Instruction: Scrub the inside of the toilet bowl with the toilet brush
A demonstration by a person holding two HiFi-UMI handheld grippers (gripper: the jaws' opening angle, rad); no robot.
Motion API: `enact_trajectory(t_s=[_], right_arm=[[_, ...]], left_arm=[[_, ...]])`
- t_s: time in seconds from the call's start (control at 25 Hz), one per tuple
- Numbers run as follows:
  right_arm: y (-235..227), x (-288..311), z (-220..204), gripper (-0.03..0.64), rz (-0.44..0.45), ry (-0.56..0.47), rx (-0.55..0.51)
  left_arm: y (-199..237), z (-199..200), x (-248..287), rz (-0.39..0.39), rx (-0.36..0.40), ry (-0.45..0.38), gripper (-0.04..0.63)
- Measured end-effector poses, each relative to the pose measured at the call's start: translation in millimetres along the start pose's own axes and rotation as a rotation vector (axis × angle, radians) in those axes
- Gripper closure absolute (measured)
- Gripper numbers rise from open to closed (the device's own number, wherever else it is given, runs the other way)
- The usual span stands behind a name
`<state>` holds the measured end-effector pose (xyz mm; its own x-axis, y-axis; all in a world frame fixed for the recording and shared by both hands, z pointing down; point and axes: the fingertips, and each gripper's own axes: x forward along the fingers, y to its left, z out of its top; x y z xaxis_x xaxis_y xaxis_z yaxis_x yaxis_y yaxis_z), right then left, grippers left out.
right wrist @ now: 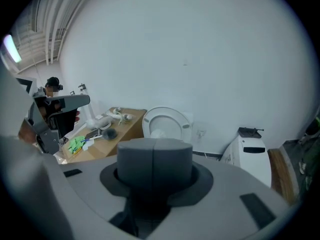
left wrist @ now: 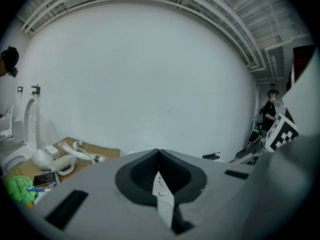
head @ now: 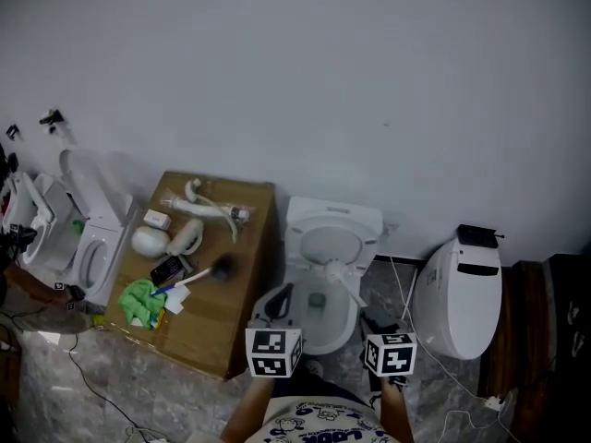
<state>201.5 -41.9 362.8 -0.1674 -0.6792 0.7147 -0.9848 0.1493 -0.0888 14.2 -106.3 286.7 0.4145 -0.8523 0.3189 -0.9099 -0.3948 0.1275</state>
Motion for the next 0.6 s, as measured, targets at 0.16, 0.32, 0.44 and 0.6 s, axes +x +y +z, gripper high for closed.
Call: enact_trajectory(t_s=[0.16,0.32,0.44,0.6], right_arm=[[0.4,-1.1,2.0,0.454,-0.003,-0.002,-0.004],[-0.4,-1.6,4.0,0.454,-0.003,-0.003,0.002],[-1.4,-2.3,5.7,0.454,-0.007,-0.006,0.004],[-1.4,-1.1,7.4,0.454,-0.005,-0.007,0.008]], left_arm=[[5.4,6.7,-6.4,0.018,0.016,-0.014,0.594],[9.5,11.9,-8.0,0.028,0.018,-0.026,0.594],[9.9,13.3,-7.7,0.026,0.017,-0.027,0.594],[10.0,13.5,-6.5,0.026,0.022,-0.022,0.594]])
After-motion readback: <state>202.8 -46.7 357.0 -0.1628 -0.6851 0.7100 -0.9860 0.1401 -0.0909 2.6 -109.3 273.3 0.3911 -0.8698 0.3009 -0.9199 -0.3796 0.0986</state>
